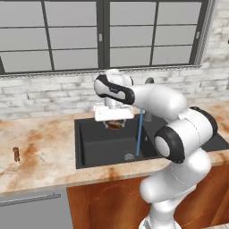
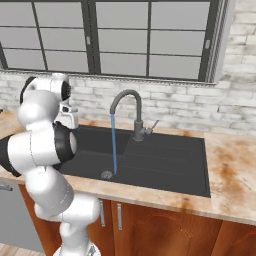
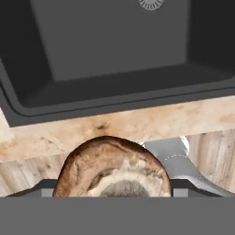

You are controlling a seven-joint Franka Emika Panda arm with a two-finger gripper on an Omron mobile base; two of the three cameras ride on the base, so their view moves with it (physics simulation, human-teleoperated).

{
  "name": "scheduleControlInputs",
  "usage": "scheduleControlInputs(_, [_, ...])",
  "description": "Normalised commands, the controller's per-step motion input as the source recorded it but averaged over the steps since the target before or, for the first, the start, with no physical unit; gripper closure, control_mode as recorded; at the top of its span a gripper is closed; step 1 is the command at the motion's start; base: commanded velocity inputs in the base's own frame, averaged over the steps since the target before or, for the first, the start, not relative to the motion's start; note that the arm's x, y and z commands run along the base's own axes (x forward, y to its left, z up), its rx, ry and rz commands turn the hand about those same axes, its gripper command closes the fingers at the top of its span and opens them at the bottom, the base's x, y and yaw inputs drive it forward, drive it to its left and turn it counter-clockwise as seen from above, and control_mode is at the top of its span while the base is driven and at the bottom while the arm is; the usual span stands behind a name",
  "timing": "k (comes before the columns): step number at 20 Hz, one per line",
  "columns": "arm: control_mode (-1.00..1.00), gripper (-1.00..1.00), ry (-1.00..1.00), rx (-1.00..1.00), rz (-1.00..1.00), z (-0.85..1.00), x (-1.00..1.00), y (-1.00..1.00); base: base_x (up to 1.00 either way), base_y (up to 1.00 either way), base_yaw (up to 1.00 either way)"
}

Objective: Turn on the sink faucet. Then move the mushroom from the counter to the sink. Turn off the sink. Move the vegetable from the sink to the pot next to the stove. Finally move the pot to the front center burner.

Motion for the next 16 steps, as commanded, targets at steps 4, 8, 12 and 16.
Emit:
scheduleControlInputs(4, [-1.00,1.00,-0.10,-0.02,-0.01,-0.38,0.41,-0.25,0.00,0.00,0.00])
scheduleControlInputs(8, [-1.00,1.00,-0.07,-0.04,0.00,-0.61,0.61,-0.14,0.00,0.00,0.00])
scheduleControlInputs(12, [-1.00,1.00,-0.04,-0.03,0.00,-0.61,0.69,-0.07,0.00,0.00,0.00])
scheduleControlInputs(16, [-1.00,1.00,0.00,-0.01,0.00,-0.59,0.63,-0.04,0.00,0.00,0.00])
